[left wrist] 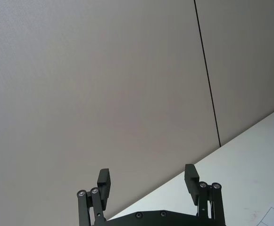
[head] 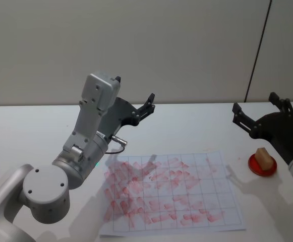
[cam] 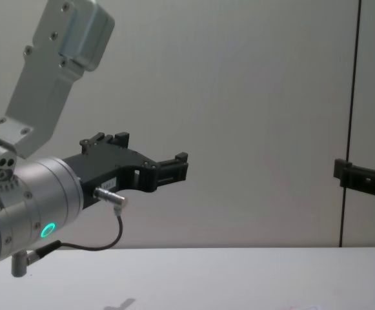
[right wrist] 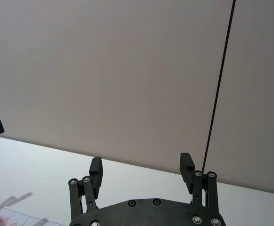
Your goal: Use the one hand to pick up the stamp and affix it onto the A4 paper.
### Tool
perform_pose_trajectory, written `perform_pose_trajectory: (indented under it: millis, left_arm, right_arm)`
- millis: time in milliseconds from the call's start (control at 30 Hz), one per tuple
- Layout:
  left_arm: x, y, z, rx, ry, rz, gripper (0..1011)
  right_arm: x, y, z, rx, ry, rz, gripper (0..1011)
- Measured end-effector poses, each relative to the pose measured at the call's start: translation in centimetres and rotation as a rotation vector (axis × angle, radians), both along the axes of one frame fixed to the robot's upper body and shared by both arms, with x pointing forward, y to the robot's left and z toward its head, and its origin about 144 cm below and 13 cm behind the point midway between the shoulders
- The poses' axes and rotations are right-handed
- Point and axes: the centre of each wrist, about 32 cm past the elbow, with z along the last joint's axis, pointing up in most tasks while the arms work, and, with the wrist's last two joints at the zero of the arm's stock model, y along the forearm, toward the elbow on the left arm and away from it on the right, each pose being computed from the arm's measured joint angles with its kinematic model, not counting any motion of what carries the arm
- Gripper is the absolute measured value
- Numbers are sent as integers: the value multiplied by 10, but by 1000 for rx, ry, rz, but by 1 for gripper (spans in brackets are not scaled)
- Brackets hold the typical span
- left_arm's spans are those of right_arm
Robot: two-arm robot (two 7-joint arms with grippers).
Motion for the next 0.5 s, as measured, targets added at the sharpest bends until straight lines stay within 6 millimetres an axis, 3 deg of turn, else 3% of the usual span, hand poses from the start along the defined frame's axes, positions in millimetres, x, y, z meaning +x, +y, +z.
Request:
perform_pose_trajectory:
  millis: [500]
  left_arm:
    - [0,0,0,0,0,0,1001]
  right_arm:
    - [0,0,0,0,0,0,1001]
